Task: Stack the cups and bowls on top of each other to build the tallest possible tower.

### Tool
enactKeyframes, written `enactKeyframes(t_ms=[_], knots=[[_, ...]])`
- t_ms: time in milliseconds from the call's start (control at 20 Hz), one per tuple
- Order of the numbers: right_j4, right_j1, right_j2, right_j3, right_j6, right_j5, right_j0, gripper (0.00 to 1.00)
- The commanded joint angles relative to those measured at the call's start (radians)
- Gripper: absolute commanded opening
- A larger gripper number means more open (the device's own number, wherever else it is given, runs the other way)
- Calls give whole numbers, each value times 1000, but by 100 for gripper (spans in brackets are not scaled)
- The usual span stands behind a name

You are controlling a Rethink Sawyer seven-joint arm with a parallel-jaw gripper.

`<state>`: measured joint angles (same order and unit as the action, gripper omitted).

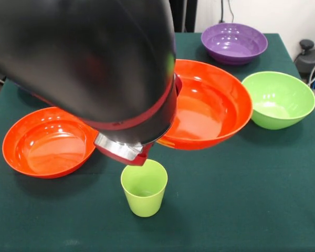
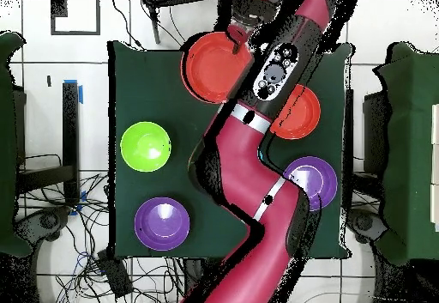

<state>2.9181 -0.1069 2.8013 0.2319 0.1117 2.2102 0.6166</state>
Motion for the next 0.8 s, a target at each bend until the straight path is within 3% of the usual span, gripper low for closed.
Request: enactKeyframes(t_ms=[50, 450, 800], knots=[[64, -26, -7, -153, -167, 57, -12, 0], [63, -31, 34, -168, -165, -38, -10, 0], [63, -35, 82, -184, -180, -179, -12, 0]])
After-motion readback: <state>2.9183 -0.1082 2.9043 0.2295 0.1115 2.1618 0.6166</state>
